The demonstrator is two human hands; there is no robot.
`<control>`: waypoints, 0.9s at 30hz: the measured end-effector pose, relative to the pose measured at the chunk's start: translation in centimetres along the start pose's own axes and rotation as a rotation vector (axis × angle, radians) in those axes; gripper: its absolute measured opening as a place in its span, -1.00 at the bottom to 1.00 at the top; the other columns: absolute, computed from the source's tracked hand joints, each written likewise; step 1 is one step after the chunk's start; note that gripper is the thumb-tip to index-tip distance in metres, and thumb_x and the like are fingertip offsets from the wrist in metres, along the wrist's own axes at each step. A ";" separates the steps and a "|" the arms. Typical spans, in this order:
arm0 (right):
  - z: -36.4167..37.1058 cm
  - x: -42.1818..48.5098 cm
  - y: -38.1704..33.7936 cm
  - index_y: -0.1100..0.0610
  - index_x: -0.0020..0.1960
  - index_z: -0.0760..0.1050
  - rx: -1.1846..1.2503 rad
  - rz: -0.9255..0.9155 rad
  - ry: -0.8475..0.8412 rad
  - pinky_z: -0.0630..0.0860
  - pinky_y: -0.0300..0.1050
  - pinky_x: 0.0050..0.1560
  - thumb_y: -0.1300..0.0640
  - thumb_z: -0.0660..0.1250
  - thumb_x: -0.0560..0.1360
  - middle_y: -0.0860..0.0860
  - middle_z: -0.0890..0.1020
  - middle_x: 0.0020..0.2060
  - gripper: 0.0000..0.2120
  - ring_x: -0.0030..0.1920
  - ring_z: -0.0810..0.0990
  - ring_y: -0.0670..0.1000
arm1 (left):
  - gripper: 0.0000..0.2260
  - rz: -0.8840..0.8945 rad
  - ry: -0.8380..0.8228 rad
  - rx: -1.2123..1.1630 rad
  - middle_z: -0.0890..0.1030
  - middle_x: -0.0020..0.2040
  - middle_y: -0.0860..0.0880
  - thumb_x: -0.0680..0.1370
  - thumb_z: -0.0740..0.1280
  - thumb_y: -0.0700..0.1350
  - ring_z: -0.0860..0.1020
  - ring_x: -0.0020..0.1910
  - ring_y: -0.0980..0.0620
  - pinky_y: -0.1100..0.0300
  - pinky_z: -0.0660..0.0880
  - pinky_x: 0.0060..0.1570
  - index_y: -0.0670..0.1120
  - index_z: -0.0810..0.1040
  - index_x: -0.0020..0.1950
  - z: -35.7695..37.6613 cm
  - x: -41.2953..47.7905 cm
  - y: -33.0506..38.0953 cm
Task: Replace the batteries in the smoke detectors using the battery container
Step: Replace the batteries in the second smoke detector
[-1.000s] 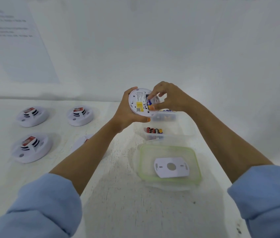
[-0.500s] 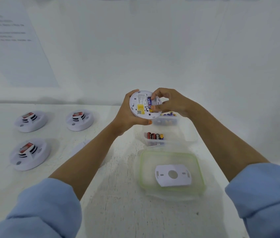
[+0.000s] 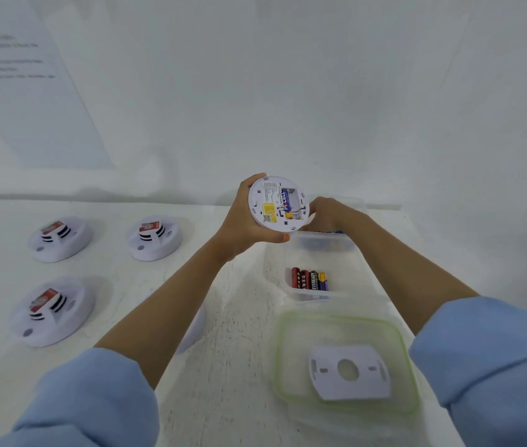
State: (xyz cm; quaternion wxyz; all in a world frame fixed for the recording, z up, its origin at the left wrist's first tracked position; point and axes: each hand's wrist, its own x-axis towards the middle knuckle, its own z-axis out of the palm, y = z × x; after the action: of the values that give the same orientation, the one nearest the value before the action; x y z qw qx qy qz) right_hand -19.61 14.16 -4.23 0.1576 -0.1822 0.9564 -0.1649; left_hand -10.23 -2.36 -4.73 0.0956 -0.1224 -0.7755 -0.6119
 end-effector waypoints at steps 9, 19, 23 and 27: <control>0.1 -0.3 -0.7 0.30 -0.02 0.56 -0.095 -0.166 0.096 0.38 -0.20 -0.21 0.22 0.32 0.45 0.20 0.63 -0.11 -0.83 -0.20 0.51 0.08 | -0.11 0.007 0.016 0.034 0.38 0.20 0.06 0.13 0.52 -0.27 0.43 0.13 0.36 0.39 0.48 0.03 -0.21 0.17 0.39 -0.1 0.1 -0.6; -4.2 -4.9 -1.6 0.13 -0.25 0.51 0.948 -0.135 0.658 0.58 -0.14 -0.15 0.31 0.50 0.31 0.08 0.63 -0.31 -0.82 -0.37 0.61 -0.02 | -0.13 0.008 0.007 -0.010 0.37 0.19 0.10 0.14 0.51 -0.31 0.44 0.10 0.39 0.36 0.51 -0.01 -0.11 0.17 0.35 -0.5 -1.4 0.3; -4.2 -7.2 -3.1 0.17 -0.21 0.55 0.932 -0.252 0.541 0.59 -0.13 -0.15 0.31 0.51 0.30 0.11 0.64 -0.28 -0.84 -0.32 0.63 0.00 | -0.11 0.029 0.002 -0.008 0.37 0.19 0.08 0.14 0.51 -0.32 0.45 0.09 0.38 0.36 0.51 -0.03 -0.17 0.15 0.37 0.0 -2.2 1.0; -2.8 -8.5 -3.6 0.22 -0.09 0.61 0.614 -0.258 0.571 0.51 -0.32 -0.14 0.20 0.52 0.31 0.13 0.66 -0.15 -0.80 -0.28 0.55 -0.04 | -0.10 0.053 -0.003 -0.004 0.37 0.19 0.07 0.14 0.50 -0.33 0.46 0.10 0.36 0.35 0.52 -0.03 -0.22 0.14 0.39 0.5 -3.0 1.9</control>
State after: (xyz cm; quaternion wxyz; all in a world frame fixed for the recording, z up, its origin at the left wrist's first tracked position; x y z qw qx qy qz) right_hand -12.04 15.14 1.72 -0.0883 -0.1920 0.8377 -0.5035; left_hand -6.79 -1.66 -4.01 0.1103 -0.1439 -0.7711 -0.6104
